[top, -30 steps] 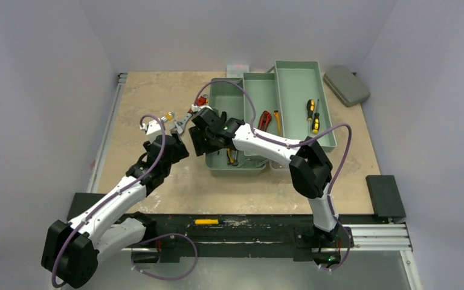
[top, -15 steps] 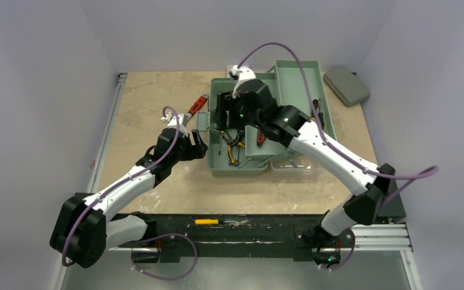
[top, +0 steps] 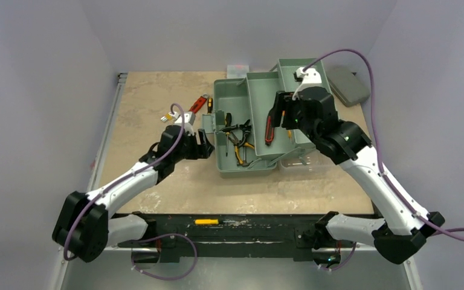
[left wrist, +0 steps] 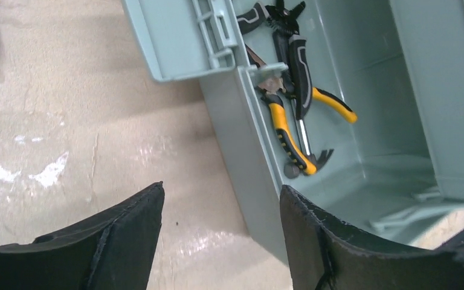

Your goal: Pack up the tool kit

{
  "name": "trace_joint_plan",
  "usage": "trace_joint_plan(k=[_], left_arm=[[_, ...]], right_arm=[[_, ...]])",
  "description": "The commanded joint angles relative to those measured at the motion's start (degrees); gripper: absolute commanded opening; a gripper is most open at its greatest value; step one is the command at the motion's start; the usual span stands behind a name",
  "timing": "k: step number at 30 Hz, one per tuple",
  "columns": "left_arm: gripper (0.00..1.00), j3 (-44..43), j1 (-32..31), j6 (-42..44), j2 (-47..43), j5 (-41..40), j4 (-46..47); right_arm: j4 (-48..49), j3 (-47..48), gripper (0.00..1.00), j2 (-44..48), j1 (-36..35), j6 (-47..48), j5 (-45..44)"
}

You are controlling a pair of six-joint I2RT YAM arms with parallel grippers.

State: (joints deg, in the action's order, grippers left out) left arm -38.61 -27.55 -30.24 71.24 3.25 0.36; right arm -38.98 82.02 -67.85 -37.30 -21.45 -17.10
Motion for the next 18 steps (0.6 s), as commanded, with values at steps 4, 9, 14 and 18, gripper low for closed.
trace_joint_plan(k=[4,9,14,18], left_arm=[[0.72,6.77,-1.15,0.85,-13.19,-1.48,7.43],[0.76,5.64,-2.22,0.65,-9.5,2.92,10.29],[0.75,-1.5,-5.55,1.35,-0.48,0.99,4.5],[0.67,-7.82,-6.72,1.7,5.66,-4.6,-5.92]], right_arm=[[-3.15,-0.21,0.63,5.94,1.17,3.38,-7.4],[-3.77,-0.18,0.63,7.22,1.2,3.63,-7.7],[-4.14,-0.32,0.63,8.0,1.18,3.87,-8.59],[-4.75,-0.69,0.62,9.28,1.2,4.0,-12.56]])
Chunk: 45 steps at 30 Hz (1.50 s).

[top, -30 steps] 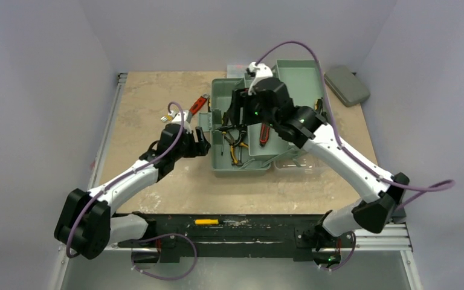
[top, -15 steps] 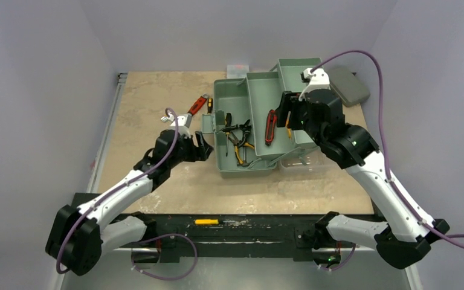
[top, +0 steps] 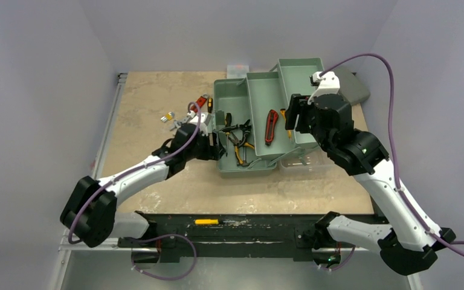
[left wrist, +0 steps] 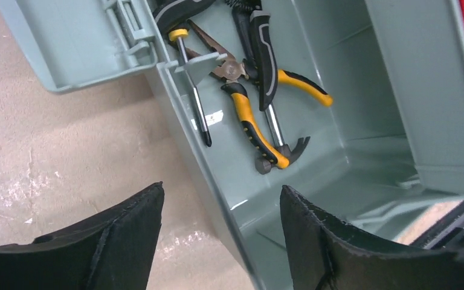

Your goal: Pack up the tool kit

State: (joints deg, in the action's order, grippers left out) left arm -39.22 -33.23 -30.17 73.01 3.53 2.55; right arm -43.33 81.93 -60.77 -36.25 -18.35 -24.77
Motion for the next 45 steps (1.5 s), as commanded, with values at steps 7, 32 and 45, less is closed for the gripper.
trace_joint_plan(k=[7,32,45], left_arm=[[0.36,-11.14,-0.67,-2.19,5.36,-22.49,-20.64],[0.0,-4.5,6.22,-8.24,-3.05,-26.27,-20.97],[0.0,-4.65,6.17,-6.34,-2.16,-21.4,-19.07]], right_arm=[[-6.34,-0.36,0.62,0.67,0.21,1.06,-21.69],[7.7,-7.3,0.58,-6.7,39.26,-2.41,8.12],[31.04,-27.24,0.53,-13.27,52.25,-9.39,49.12]])
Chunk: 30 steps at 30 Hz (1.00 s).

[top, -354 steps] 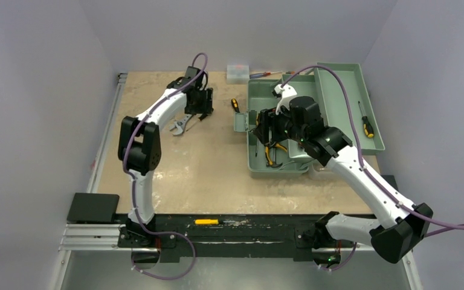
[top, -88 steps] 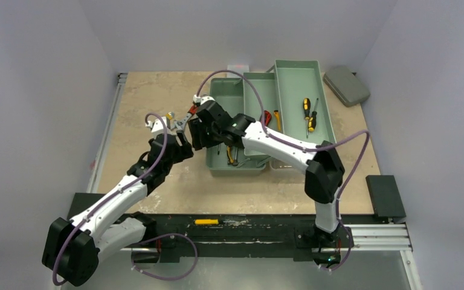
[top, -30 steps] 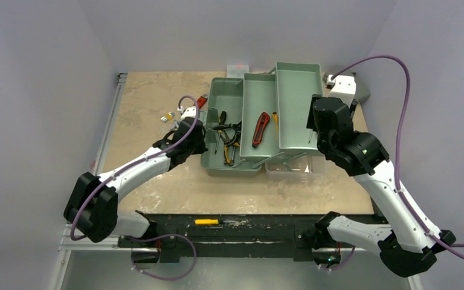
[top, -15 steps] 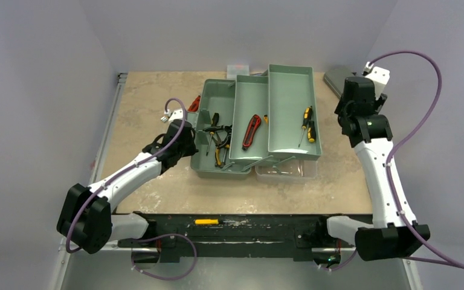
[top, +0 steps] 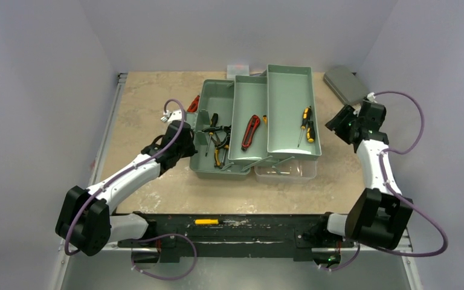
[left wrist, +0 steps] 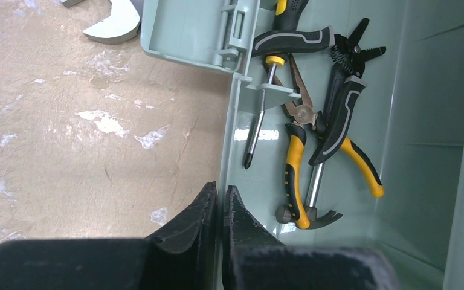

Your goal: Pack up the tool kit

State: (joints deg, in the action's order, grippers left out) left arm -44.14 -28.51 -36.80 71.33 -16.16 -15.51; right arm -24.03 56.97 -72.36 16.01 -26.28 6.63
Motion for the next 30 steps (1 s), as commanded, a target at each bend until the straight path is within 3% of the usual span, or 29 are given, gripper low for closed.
trace_joint_plan(k=[1,7,11,14,19,24,30], left_arm=[[0.0,0.28,1.49,0.54,-0.38,-0.72,-0.72],[0.0,0.54,1.44,1.19,-0.24,1.53,0.42],[0.0,0.55,1.4,1.51,0.03,2.36,0.81],[0.0,0.55,1.37,1.88,0.34,3.35,1.42],[0.0,0.55,1.31,2.16,1.02,4.92,2.21],[0.0,1.56,1.18,2.43,0.01,5.56,3.79],[0.0,1.95,0.82,2.89,-0.48,6.24,4.86]], right_arm=[[13.26,-2.95,0.52,-2.86,-0.01,-1.34,20.12],[14.47,-2.84,0.44,-10.37,-0.01,1.08,26.18],[14.81,-2.92,0.34,-12.8,-0.07,1.54,25.9],[15.4,-3.15,0.33,-14.43,-0.67,1.83,24.5],[13.74,-2.05,0.29,-17.2,-4.01,3.27,17.93],[9.6,0.96,0.0,-17.71,-8.32,5.29,9.81],[3.67,4.66,0.0,-12.1,-9.52,6.44,1.83]])
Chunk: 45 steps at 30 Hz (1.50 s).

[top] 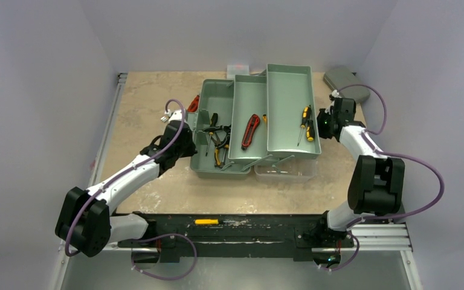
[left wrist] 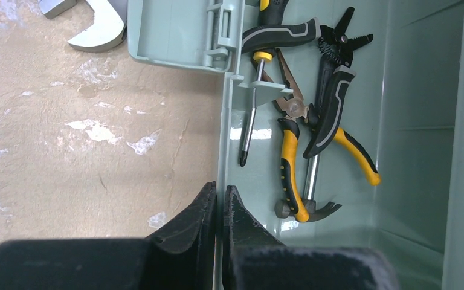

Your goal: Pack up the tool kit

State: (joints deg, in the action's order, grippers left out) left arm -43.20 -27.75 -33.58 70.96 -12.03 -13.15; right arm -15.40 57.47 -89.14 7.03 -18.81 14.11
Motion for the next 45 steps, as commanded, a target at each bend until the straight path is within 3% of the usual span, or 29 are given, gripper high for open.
trace_joint_plan(k=[1,11,20,27,37,45], left_arm=[[0.0,1.01,0.0,-0.15,-0.12,2.62,2.76],[0.0,0.93,-4.31,2.92,0.37,6.49,7.6],[0.0,-0.28,-6.03,5.41,3.66,16.93,11.87],[0.0,-0.49,-6.8,6.0,4.25,19.79,13.21],[0.0,-1.41,-9.21,7.47,6.19,26.62,16.95],[0.0,-3.04,-11.54,7.83,8.34,27.88,17.19]], right_arm=[[-5.74,4.88,0.0,5.45,-0.55,-0.91,-5.86],[-17.6,16.53,0.0,9.5,-4.13,1.49,-15.0],[-29.39,28.16,0.0,6.38,-14.66,3.99,-35.31],[-36.24,35.66,0.0,2.66,-21.9,4.35,-47.93],[-41.26,44.44,0.0,-3.02,-32.38,4.0,-58.35],[-48.42,55.93,0.01,-13.07,-43.41,4.09,-72.52]])
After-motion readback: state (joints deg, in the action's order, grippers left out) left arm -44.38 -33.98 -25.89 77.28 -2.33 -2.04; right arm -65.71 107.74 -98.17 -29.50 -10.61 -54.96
